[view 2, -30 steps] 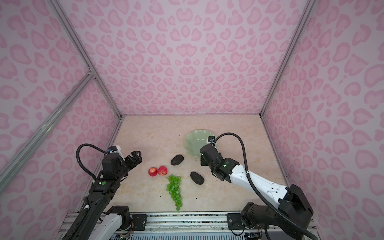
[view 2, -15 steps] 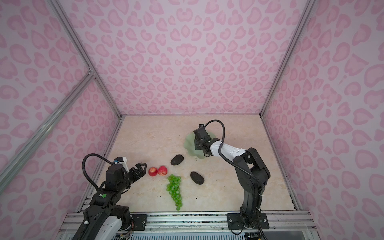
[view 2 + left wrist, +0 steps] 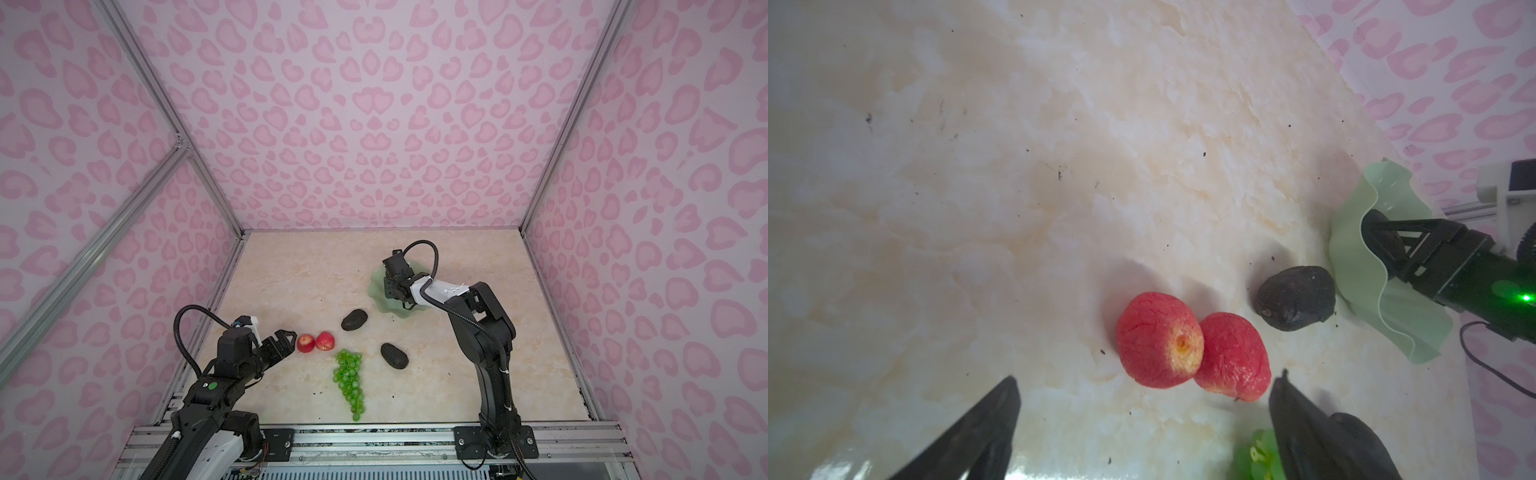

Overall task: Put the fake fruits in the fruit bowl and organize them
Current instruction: 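Carry the avocado into the bowl with right gripper while left reaches toward apples, then grasp a red apple with left gripper, carry to bowl while right withdraws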

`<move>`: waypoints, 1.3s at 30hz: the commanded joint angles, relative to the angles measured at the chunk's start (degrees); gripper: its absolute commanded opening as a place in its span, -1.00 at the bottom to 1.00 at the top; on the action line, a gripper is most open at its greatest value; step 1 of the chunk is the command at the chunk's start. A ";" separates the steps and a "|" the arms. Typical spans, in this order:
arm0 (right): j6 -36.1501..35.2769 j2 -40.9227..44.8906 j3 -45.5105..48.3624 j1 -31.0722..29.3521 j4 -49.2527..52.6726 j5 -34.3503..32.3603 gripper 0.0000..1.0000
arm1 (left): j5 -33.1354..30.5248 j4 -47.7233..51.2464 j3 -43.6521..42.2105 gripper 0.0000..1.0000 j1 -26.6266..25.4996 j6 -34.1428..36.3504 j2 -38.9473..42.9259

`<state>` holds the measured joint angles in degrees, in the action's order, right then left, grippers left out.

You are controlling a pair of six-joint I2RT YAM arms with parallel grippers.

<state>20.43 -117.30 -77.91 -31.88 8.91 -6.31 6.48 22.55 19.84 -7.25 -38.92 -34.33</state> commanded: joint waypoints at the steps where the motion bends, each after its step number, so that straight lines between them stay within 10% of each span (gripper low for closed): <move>1: -0.25 0.90 0.19 -0.03 -0.29 0.38 0.44 | 0.54 -2.13 -0.08 0.89 -0.13 0.42 -0.84; 24: 7.74 46.26 33.03 -6.95 -2.22 -3.29 0.81 | -2.26 -8.87 6.31 0.66 -7.88 2.91 -25.05; 39: 7.30 57.10 38.28 -6.91 -0.50 -8.29 0.83 | -4.59 -10.49 9.57 -0.25 -8.75 3.27 -34.94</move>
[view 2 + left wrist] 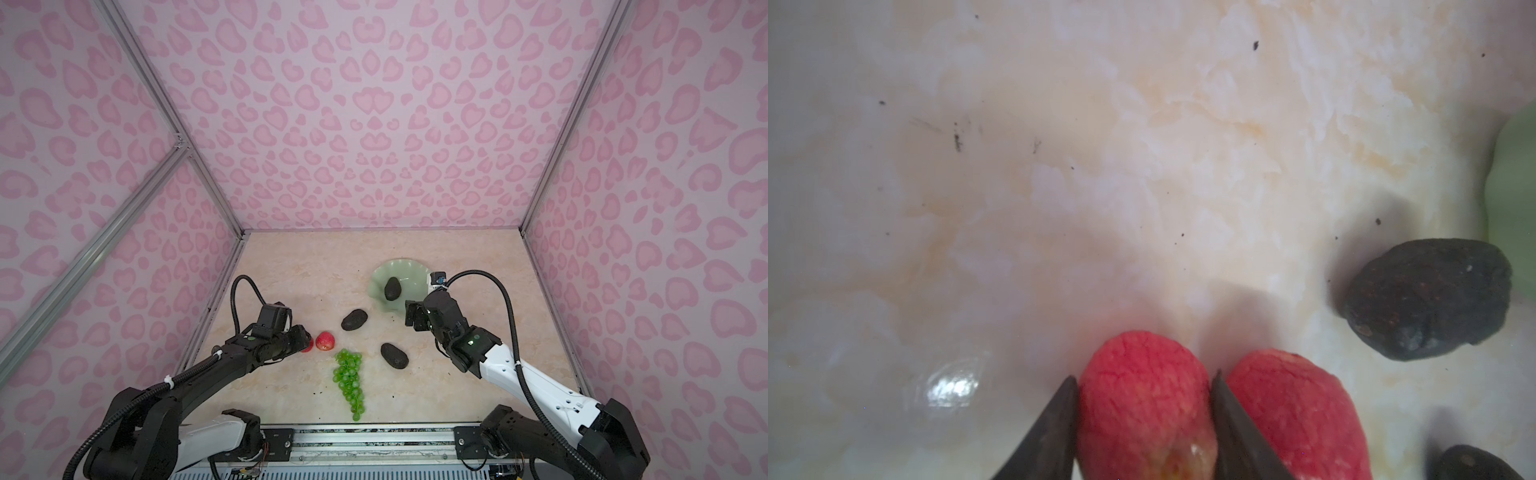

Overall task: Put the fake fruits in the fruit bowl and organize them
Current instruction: 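Grasp a red apple with left gripper, carry to bowl while right withdraws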

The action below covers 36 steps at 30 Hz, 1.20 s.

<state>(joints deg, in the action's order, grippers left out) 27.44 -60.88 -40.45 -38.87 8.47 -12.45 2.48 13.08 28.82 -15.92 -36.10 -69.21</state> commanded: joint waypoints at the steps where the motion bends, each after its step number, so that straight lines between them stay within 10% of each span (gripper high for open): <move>1: 0.27 1.09 1.42 0.11 -0.41 -2.57 0.82 | -0.85 -0.27 0.89 -0.41 -0.22 0.74 0.39; 10: 1.99 4.50 4.61 2.22 -0.73 -2.99 0.84 | -3.91 4.73 17.24 -0.49 -11.70 5.20 3.07; 22: 4.12 27.01 13.20 2.58 4.90 -4.19 0.86 | -2.05 3.94 55.27 -0.48 -27.21 11.74 -36.23; 36: 5.47 36.82 14.61 2.99 13.03 -5.42 0.86 | -3.95 8.87 79.56 -0.44 -29.38 12.19 -62.80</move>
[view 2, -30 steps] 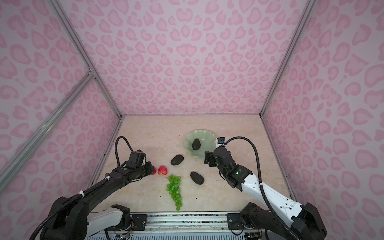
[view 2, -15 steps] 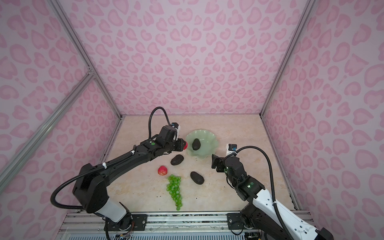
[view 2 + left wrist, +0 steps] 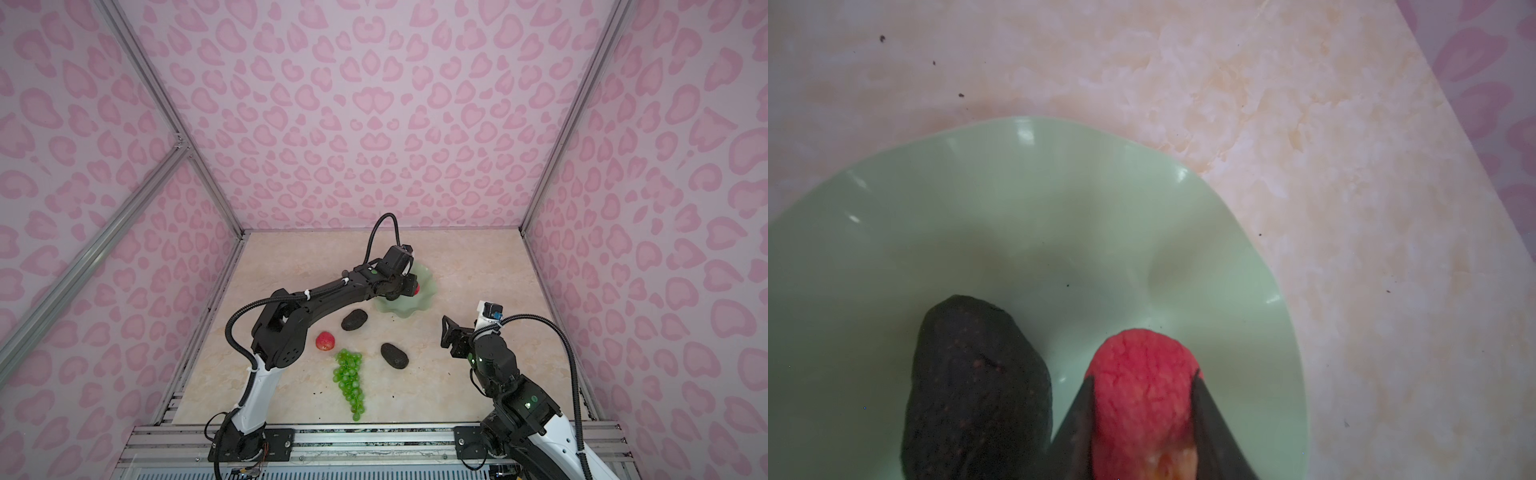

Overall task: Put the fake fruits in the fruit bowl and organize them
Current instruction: 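Grasp a red apple with left gripper, carry to bowl while right withdraws, then release apple in bowl with left gripper while right gripper grasps another avocado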

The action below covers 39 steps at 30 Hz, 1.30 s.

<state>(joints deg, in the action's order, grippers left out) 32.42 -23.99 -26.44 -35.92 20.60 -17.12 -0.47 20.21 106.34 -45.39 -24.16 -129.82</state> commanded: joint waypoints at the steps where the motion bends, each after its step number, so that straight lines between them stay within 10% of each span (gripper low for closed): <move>1: 0.43 -0.30 0.66 0.10 0.80 -0.57 0.86 | -1.26 1.97 2.32 -0.42 0.10 0.17 -2.74; 17: -1.85 -4.76 0.05 0.08 -1.57 2.80 0.83 | -1.82 0.95 0.09 0.47 0.07 -0.36 5.06; 39: -3.55 -26.91 0.00 -16.01 -10.96 6.95 0.75 | -4.37 -25.77 -28.27 0.63 1.55 -2.45 47.47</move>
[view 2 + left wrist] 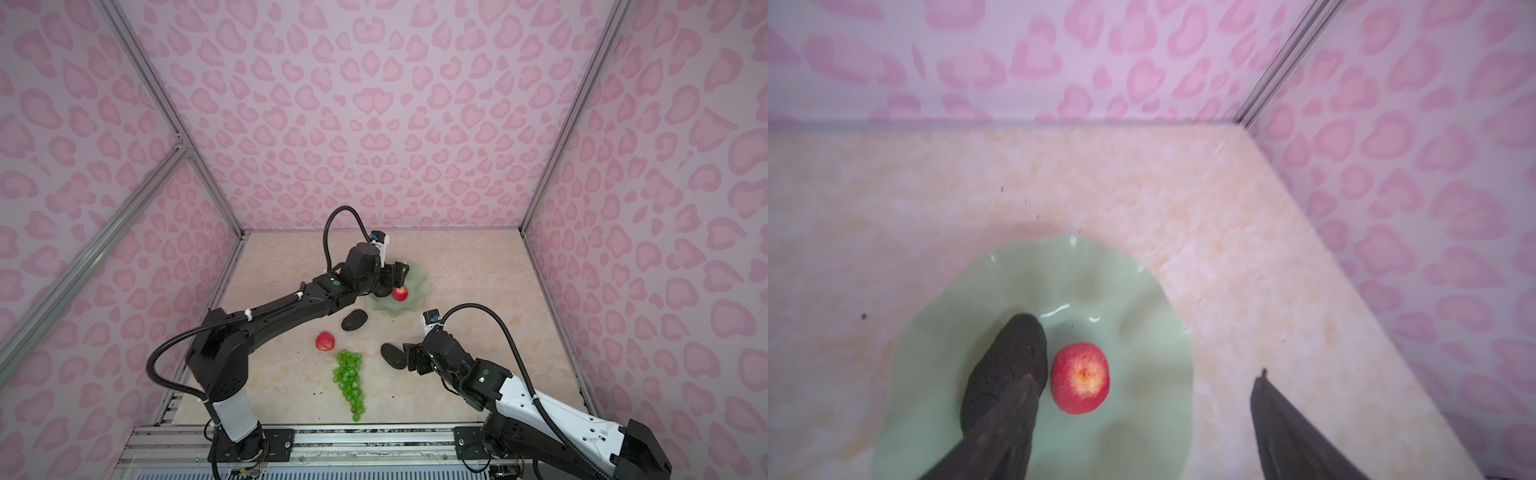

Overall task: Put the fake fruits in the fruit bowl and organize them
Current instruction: 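Release apple in bowl with left gripper while right gripper grasps another avocado, then place avocado in bowl with right gripper while left grasps second apple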

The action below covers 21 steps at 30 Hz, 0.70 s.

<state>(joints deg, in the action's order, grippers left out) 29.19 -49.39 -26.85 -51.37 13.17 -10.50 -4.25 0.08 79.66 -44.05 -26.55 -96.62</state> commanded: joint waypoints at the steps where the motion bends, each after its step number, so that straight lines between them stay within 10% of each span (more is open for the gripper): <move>1: -0.70 -2.89 0.16 -0.88 -3.74 0.31 0.75 | -2.04 -5.70 -3.01 0.63 0.28 0.74 15.89; 21: -1.10 -35.88 -9.88 -3.73 -10.53 4.14 0.55 | -21.77 12.92 -33.43 0.72 7.11 0.24 51.21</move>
<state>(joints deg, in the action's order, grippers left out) 26.50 -83.05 -36.23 -55.02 4.19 -5.76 -21.80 7.79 48.10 -37.39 -24.43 -47.57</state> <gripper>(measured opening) 0.782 0.857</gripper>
